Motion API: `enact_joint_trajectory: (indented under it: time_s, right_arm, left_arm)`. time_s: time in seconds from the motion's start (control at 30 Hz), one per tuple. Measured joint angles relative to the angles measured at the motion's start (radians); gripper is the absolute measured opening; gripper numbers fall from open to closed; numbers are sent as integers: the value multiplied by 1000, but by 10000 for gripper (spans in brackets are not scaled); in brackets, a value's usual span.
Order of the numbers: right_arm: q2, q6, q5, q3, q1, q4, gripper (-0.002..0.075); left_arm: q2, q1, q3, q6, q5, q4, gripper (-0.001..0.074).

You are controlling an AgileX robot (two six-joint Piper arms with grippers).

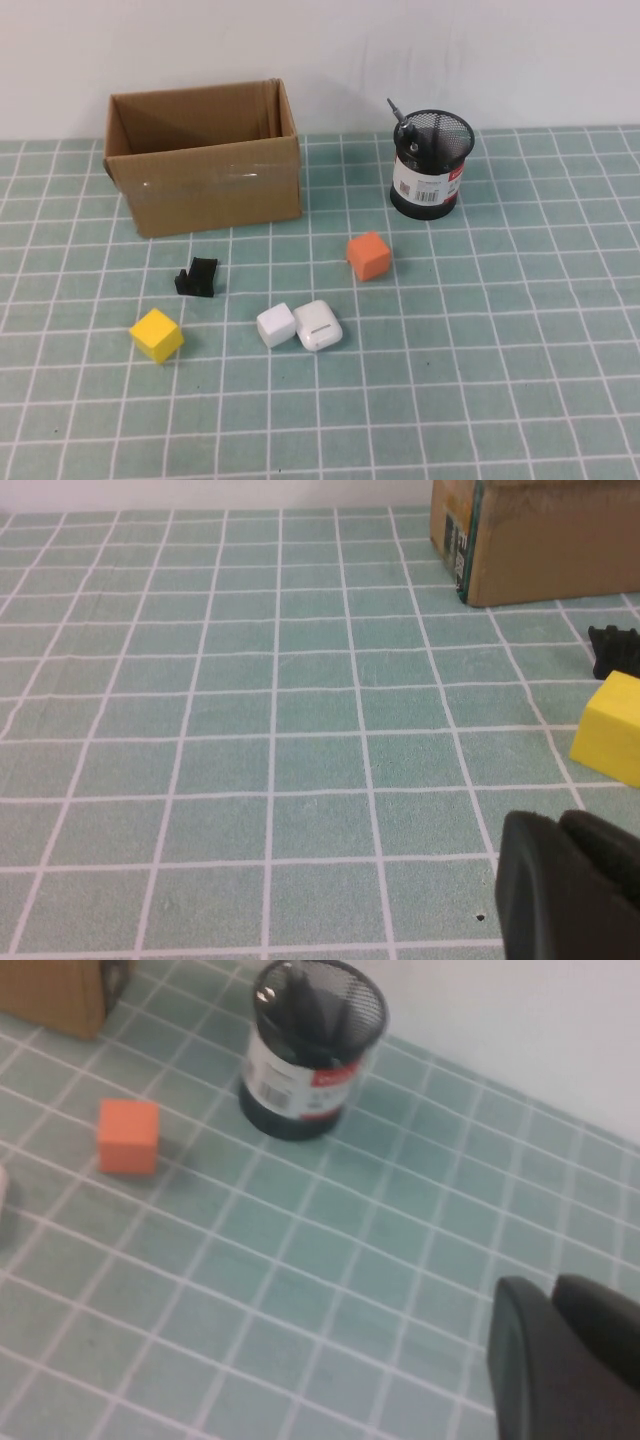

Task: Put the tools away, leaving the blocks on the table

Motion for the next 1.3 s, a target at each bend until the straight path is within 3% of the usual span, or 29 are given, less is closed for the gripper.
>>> enact_joint_trajectory:
  time_s: [0.27,0.47,0.73,1.3]
  right_arm:
    - [-485,0,-415,536,-206,8,-7]
    - [-703,80,-456,759,-266,62,-7]
    - [-722,95,-182,754,-264,93,-7]
    - [-722,95,-182,754,-264,80,-7]
  left_arm:
    - [0,0,0,0,0,0,-1]
    - [0,0,0,0,0,0,-1]
    - [-2,0,0,0,2,0,-1]
    - [-2,0,0,0,2,0,-1]
